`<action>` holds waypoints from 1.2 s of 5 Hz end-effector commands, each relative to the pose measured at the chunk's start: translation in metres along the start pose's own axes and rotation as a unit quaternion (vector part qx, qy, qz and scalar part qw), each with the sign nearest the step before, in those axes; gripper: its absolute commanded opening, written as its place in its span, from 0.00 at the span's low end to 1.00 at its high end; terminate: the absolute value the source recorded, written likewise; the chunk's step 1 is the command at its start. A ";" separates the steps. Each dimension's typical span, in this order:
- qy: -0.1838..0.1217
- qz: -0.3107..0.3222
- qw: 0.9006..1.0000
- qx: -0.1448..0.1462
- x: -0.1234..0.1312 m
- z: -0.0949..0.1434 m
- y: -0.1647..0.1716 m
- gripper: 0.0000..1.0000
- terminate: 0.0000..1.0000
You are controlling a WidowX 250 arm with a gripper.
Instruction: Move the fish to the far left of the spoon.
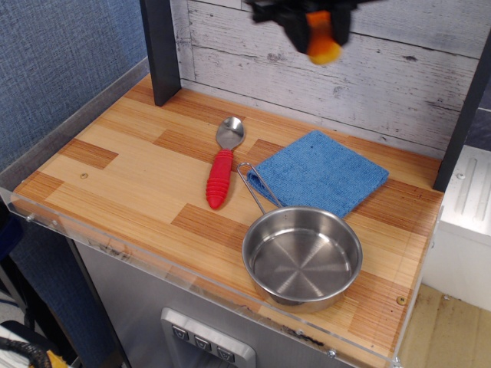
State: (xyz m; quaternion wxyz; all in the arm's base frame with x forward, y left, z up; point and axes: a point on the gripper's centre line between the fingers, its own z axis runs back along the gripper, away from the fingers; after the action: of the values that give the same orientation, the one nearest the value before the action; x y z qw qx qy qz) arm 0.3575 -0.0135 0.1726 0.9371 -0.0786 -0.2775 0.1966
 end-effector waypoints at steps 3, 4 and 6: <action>-0.064 0.073 0.990 0.102 -0.019 0.072 0.147 0.00 0.00; -0.052 0.072 0.990 0.111 -0.025 0.059 0.165 0.00 0.00; -0.023 0.085 0.990 0.110 -0.036 0.015 0.203 0.00 0.00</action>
State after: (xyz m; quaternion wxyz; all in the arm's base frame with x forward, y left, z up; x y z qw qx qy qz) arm 0.2644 0.1570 0.1022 0.9175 -0.0029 -0.2508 0.3086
